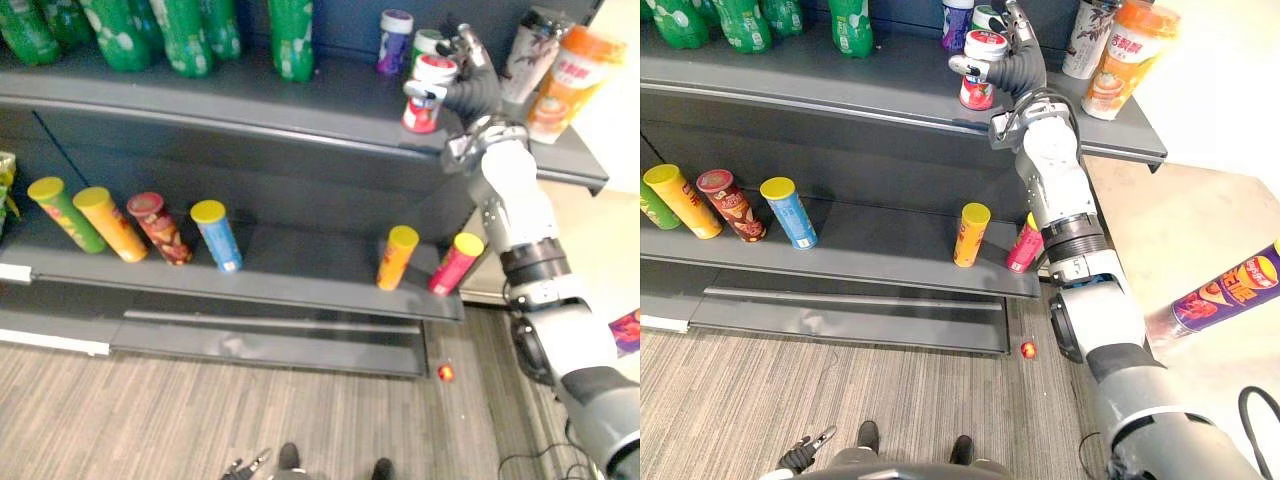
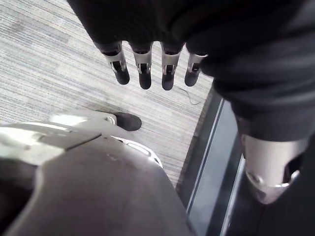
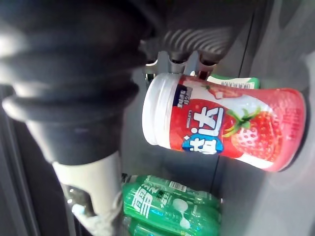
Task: Put the gum and the chips on the shelf.
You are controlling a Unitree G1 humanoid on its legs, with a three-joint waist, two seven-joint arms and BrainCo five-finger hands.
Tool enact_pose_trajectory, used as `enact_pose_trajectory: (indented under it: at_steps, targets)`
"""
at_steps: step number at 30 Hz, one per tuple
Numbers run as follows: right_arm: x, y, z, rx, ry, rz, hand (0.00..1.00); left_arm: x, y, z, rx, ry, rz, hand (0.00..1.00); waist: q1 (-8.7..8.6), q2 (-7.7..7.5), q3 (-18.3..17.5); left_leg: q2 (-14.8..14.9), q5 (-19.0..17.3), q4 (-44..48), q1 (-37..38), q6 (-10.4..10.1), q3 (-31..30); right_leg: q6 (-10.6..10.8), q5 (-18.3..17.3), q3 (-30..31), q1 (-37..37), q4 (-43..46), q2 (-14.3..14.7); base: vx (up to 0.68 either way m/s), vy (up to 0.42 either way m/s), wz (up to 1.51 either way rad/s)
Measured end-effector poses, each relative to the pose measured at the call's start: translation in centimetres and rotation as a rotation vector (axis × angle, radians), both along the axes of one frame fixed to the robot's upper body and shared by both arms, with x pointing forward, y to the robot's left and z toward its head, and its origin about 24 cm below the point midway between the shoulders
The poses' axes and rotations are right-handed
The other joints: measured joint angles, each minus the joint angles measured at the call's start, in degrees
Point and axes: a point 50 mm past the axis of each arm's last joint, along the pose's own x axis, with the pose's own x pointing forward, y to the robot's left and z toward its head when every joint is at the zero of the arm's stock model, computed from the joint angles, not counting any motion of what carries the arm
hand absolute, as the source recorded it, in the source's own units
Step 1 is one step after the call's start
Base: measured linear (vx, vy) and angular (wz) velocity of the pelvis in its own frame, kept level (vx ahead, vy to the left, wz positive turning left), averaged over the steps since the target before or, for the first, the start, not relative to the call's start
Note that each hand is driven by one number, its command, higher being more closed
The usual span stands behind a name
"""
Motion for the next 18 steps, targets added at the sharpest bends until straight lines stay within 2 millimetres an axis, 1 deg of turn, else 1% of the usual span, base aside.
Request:
enact_pose_trajectory:
  at_steps: [4,7,8,11,13,15,16,17,18]
  targets:
    - [-0.2,-0.6,0.6,-0.002,-0.023,-0.024,0.0,0.0,0.0,0.0,0.001,0.0,0.0,0.0,0.05,-0.04,-0.03,-0.02,0.01,0.0,0.03,0.01,-0.02,0.05,0.03,-0.05,0.04,0.0,-0.02,0.0,0.0,0.0]
    - [-0.7,-1.3,2.0,0.02,-0.077,-0.05,0.0,0.0,0.0,0.0,0.002,-0.003,0.001,0.0,0.03,-0.04,-0.03,-0.02,0.03,0.0,0.08,0.0,-0.03,0.05,0.04,-0.13,0.08,0.0,-0.02,0.0,0.0,0.0]
    - [-0.9,-1.8,2.8,0.049,-0.103,-0.068,0.0,0.0,0.0,0.0,0.002,-0.002,0.001,0.0,0.01,-0.04,-0.03,-0.02,0.05,0.0,0.12,-0.01,-0.03,0.05,0.04,-0.19,0.11,0.0,-0.01,0.0,0.0,0.0]
    - [-1.7,-2.0,4.3,0.088,-0.173,-0.077,0.0,0.0,0.0,0.0,0.004,-0.001,-0.001,0.0,-0.12,-0.04,-0.03,-0.02,0.07,0.0,0.28,-0.04,-0.05,0.05,0.04,-0.22,0.26,0.0,-0.01,0.0,0.0,0.0]
    - [-3.1,-1.7,5.9,0.106,-0.273,-0.059,0.0,0.0,0.0,0.0,0.005,0.0,-0.001,0.0,-0.23,-0.04,-0.03,-0.02,0.07,0.0,0.43,-0.04,-0.05,0.05,0.04,-0.24,0.39,0.0,-0.01,0.0,0.0,0.0]
    - [-5.3,-1.0,7.3,0.116,-0.404,-0.012,0.0,-0.1,0.0,0.0,0.004,0.0,0.001,0.0,-0.3,-0.06,-0.05,-0.02,0.06,0.0,0.54,-0.04,-0.08,0.05,0.03,-0.26,0.52,0.0,-0.02,0.0,0.0,0.0]
    - [-5.9,-0.9,7.4,0.119,-0.437,0.001,0.0,-0.1,0.0,0.0,0.004,0.0,0.002,0.0,-0.27,-0.11,-0.09,-0.02,0.05,0.0,0.55,-0.04,-0.1,0.05,0.03,-0.26,0.55,0.0,-0.02,0.0,0.0,0.0]
    - [-7.1,-0.6,6.9,0.131,-0.486,0.03,0.0,-0.1,0.0,0.0,0.002,-0.001,0.005,0.0,-0.28,-0.28,-0.25,-0.03,0.05,0.0,0.6,-0.05,-0.18,0.05,0.02,-0.26,0.66,0.0,-0.03,0.0,0.0,0.0]
    - [-7.6,-0.4,6.4,0.139,-0.499,0.046,0.0,-0.1,0.0,0.0,0.002,0.0,0.005,0.0,-0.28,-0.41,-0.35,-0.03,0.04,0.01,0.65,-0.05,-0.17,0.05,0.02,-0.24,0.71,0.0,-0.03,0.0,0.0,0.0]
